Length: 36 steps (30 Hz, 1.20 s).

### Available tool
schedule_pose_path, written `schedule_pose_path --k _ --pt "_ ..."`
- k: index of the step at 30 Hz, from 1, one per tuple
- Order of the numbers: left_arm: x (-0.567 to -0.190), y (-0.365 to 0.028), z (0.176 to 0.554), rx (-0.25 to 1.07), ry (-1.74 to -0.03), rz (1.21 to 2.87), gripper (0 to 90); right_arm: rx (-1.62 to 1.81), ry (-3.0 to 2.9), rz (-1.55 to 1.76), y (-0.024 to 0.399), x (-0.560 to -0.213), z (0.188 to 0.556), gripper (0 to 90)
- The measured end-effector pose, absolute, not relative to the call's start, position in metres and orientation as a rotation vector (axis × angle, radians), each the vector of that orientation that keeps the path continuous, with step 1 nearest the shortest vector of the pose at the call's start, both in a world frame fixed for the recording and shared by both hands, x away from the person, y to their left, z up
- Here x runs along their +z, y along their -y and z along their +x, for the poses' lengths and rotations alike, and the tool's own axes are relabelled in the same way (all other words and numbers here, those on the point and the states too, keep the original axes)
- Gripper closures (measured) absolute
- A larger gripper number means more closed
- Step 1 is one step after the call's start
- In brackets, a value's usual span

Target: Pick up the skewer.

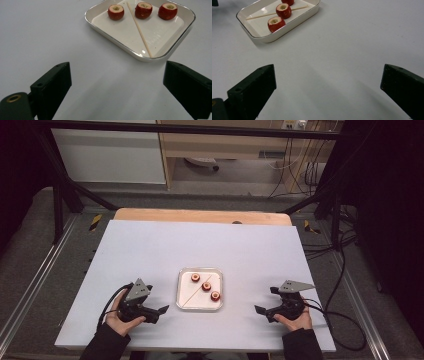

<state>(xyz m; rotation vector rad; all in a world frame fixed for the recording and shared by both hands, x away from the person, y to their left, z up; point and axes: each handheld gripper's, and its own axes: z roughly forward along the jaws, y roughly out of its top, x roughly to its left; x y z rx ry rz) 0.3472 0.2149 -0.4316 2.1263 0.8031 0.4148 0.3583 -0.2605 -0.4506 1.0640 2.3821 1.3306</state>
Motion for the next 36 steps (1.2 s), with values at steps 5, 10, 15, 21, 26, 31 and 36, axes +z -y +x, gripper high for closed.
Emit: schedule_pose_path --k 5,10,15,21,26,31,36 --pt "-0.426 -0.207 0.347 0.425 -0.807 2.123 8.1 1.332 -2.38 1.065 0.261 -0.45 0.358 0.7" --pt "-0.42 -0.197 0.351 0.419 -0.809 2.13 8.2 1.332 -2.379 1.066 0.26 -0.451 0.358 0.7" --pt "-0.415 -0.184 0.356 0.412 -0.815 2.127 9.1 1.328 -2.383 1.072 0.26 -0.451 0.358 0.7" --pt "-0.414 -0.162 0.363 0.414 -0.828 2.154 12.3 1.325 -2.385 1.072 0.26 -0.451 0.358 0.7" --pt "-0.417 -0.143 0.369 0.414 -0.842 2.183 20.0 1.324 -2.386 1.066 0.26 -0.451 0.359 0.7" --pt "-0.423 -0.128 0.375 0.394 -0.864 2.202 27.0 1.323 -2.386 1.067 0.26 -0.451 0.358 0.6" --pt "-0.431 -0.118 0.377 0.355 -0.883 2.216 39.8 1.325 -2.384 1.065 0.26 -0.451 0.358 0.7"
